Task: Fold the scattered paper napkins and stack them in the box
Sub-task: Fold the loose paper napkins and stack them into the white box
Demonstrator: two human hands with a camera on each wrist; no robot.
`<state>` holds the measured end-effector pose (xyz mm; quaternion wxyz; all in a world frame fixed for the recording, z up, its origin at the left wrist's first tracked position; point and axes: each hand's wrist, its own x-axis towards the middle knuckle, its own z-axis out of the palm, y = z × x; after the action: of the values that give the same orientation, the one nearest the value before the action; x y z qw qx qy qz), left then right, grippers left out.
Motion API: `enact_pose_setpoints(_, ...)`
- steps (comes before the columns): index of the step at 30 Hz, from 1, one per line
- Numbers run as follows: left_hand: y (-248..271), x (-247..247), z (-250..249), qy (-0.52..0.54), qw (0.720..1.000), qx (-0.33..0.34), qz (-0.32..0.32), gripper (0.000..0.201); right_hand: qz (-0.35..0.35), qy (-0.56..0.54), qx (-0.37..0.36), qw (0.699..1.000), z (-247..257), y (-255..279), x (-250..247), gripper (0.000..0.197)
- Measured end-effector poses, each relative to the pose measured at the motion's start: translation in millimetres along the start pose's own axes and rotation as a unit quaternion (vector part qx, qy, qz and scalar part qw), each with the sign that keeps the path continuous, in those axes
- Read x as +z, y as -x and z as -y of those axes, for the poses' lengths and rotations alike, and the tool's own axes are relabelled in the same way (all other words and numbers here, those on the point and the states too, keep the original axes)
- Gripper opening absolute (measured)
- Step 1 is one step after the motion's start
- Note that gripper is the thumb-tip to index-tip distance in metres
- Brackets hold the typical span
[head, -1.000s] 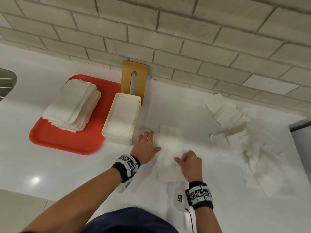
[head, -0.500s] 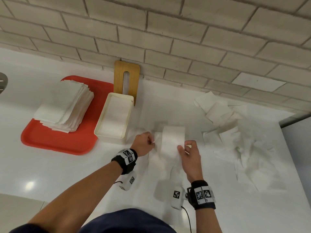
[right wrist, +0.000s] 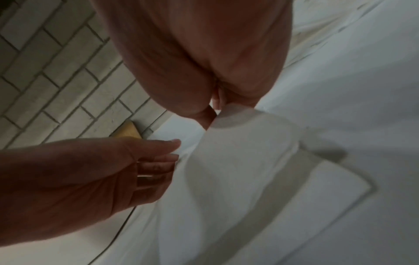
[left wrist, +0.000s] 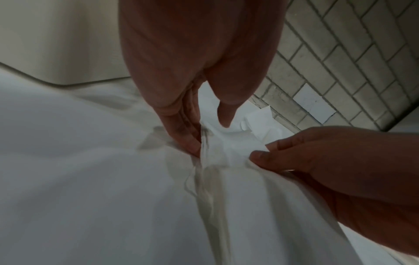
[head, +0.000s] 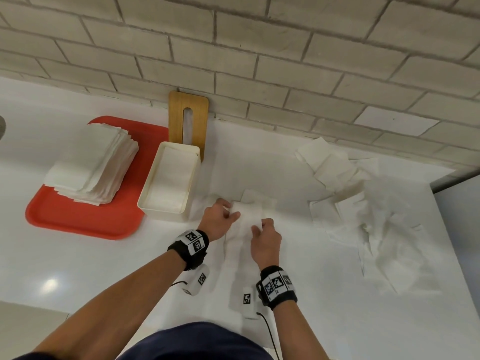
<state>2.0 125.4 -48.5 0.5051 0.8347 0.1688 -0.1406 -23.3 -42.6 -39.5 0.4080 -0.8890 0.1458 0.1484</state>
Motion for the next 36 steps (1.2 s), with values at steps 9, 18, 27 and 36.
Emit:
enact_pose_setpoints(9,-5,7,7,-0.087,0.995,0.039,0.003,0.047,-0.016,0.167,0.022,0.986,18,-2,17,0.075)
enact_pose_setpoints(18,19,-13,1,0.02,0.999,0.038,0.004,0.073,0.058,-0.131,-0.085,0.986,26,9,-8,0.025)
enact_pose_setpoints(27,63,-98,-61,0.219,0.967,0.128,-0.007,0.034,0.03,-0.344,-0.137,0.929,101,31,-14,0.039)
enact_pose_setpoints(36,17,-195,-39,0.006,0.994,0.02,-0.111,0.055,0.057,-0.174,-0.19,0.964,155,31,64,0.034)
